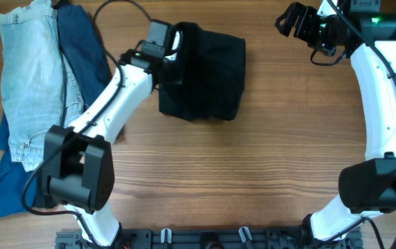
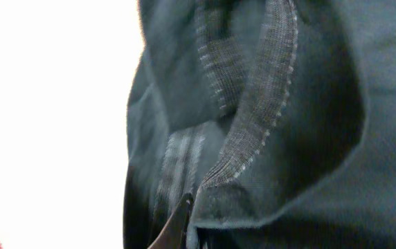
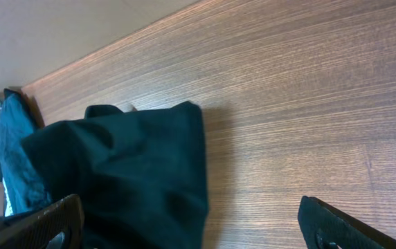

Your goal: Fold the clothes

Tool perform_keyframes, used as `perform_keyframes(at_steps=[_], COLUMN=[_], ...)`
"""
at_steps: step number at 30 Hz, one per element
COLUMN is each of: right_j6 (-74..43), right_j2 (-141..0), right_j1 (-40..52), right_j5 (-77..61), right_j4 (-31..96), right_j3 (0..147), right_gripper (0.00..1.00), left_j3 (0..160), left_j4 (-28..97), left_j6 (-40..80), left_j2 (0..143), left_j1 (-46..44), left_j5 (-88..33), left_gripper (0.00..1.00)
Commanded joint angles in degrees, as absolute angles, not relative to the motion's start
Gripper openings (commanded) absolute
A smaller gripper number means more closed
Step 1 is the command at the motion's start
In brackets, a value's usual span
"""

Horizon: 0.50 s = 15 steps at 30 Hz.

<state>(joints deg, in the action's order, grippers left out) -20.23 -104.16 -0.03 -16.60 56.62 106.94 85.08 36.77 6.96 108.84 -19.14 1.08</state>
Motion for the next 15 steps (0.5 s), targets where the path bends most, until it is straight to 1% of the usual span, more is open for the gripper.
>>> perform_keyframes(at_steps=[1, 3, 4, 5, 6, 7, 8, 13, 15], right_j6=[-18.7, -17.8, -17.8, -17.8, -17.9, -18.0, -18.2, -19.9, -18.6], right_j2=[-105.3, -105.7, -106.2, -106.6, -107.0, -107.4, -107.7, -108.9, -109.3], right_j1=[1.4, 2.5, 3.1, 3.5, 3.7, 3.9, 4.0, 4.0, 4.2], right_j5=[-15.9, -15.8, -15.8, -15.8, -15.8, -15.9, -15.9, -18.8, -22.2], right_j4=[56.6, 56.6, 56.4, 56.2, 56.0, 55.9, 55.9, 57.4, 57.5], right_j3=[106.4, 106.4, 106.4, 106.4, 106.4, 106.4, 106.4, 106.4, 106.4], right_gripper=[1.0, 1.0, 1.0, 1.0, 1.0, 1.0, 1.0, 1.0, 1.0], left_j3=[85.1, 85.1, 85.1, 85.1, 85.1, 85.1, 85.1, 86.7, 88.6], left_j4=[38.0, 38.9, 38.9, 38.8, 38.8, 38.8, 38.8, 39.3, 41.1], left_j6=[14.7, 16.1, 16.1, 16.1, 16.1, 15.8, 15.8, 15.5, 15.5], left_j2=[111.6, 113.4, 114.4, 115.0, 115.7, 116.1, 116.2, 113.8, 111.5], left_j1=[-14.5, -12.8, -12.4, -12.3, -12.4, -12.5, -12.5, -10.6, -9.1], left_j5=[3.1, 1.4, 0.1, -0.6, -0.6, -0.6, -0.5, 2.3, 2.3], left_gripper=[0.04, 0.04, 0.12, 0.35, 0.7, 0.98, 1.0, 1.0, 1.0])
